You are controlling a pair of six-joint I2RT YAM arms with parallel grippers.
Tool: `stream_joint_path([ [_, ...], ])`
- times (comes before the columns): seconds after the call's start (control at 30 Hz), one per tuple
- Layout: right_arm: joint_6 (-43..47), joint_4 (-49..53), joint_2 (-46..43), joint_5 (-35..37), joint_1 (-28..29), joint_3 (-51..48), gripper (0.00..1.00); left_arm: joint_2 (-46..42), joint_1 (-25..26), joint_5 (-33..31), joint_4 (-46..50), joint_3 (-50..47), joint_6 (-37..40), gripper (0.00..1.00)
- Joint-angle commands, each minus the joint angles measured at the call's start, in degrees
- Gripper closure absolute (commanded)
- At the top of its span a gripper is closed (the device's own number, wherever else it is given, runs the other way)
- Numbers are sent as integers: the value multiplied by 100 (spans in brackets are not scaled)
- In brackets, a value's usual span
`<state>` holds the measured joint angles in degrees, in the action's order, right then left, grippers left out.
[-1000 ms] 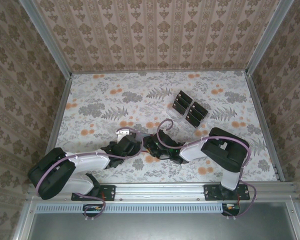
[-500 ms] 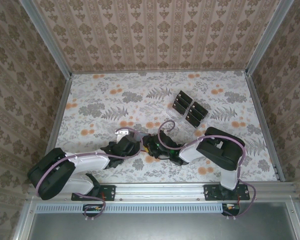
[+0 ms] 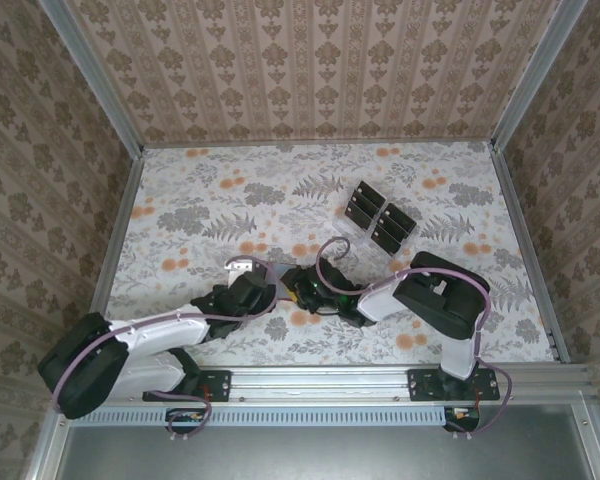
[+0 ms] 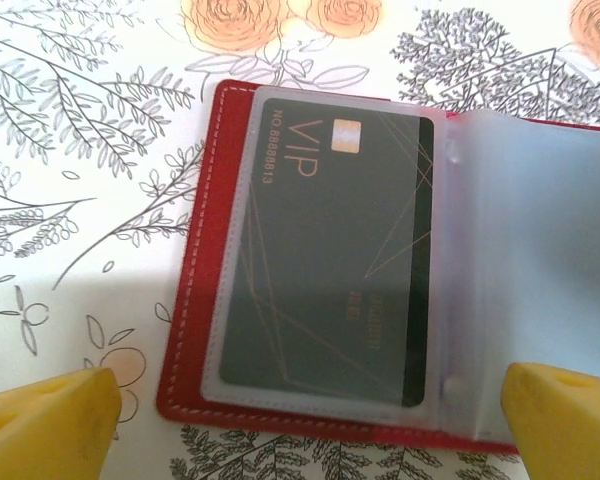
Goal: Put the credit cards into the card holder
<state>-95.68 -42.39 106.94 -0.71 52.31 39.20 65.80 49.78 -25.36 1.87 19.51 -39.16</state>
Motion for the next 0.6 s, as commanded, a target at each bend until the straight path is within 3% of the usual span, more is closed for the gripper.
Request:
stream_joint_path([
  [0.0,419,1301,-59,-69,-312,-45,59,-284,-34,1,401,37,120,0],
  [0.3,2025,2885,-588,-648,-981,415,59,-377,-291,301,469,274,296,0],
  [0.57,3944,4272,-887,-997,-1075,1607,61,254,-516,775,72,676,601,0],
])
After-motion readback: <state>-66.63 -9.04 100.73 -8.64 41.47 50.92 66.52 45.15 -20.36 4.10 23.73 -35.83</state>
